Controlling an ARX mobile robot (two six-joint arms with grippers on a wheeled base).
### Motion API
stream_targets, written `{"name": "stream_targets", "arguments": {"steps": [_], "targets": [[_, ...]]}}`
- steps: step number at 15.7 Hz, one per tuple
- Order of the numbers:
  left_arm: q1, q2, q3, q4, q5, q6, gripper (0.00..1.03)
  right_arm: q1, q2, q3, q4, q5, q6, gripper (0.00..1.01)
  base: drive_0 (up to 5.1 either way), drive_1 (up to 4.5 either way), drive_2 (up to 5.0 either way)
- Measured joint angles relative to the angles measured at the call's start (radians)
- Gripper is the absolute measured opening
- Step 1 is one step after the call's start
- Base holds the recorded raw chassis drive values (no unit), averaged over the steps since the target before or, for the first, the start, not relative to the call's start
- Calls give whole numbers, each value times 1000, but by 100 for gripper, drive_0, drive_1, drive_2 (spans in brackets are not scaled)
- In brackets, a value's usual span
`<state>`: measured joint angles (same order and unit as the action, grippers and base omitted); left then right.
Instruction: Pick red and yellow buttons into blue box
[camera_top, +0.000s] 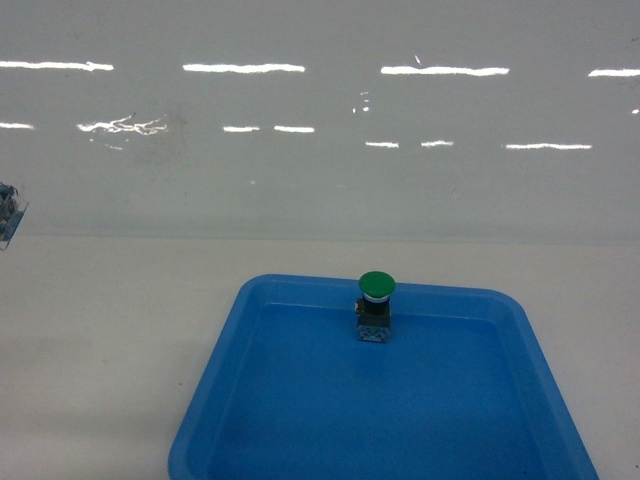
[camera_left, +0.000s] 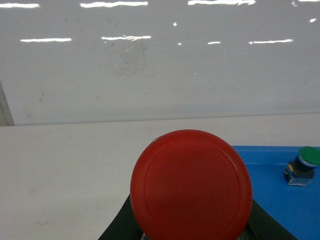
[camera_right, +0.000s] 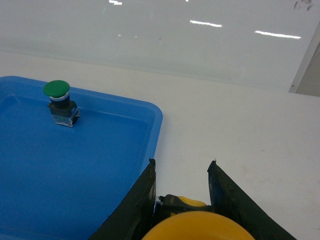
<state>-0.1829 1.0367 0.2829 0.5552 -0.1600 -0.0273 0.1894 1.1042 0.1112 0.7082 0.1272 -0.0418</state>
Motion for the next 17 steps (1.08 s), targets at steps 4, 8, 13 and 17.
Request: {"name": "stream_targets", "arguments": {"steps": [4, 8, 13, 17], "targets": [[-56, -73, -5, -19, -36, 5, 24, 0, 0, 0, 0, 0, 0, 29, 0, 0, 0], [-55, -72, -5, -20, -42, 5, 24, 0, 0, 0, 0, 0, 0, 29, 0, 0, 0], [-55, -71, -5, -19, -42, 5, 24, 0, 0, 0, 0, 0, 0, 29, 187, -153, -31], [-53, -69, -5, -21, -43, 5, 24, 0, 0, 0, 0, 0, 0, 29, 489, -302, -177]]}}
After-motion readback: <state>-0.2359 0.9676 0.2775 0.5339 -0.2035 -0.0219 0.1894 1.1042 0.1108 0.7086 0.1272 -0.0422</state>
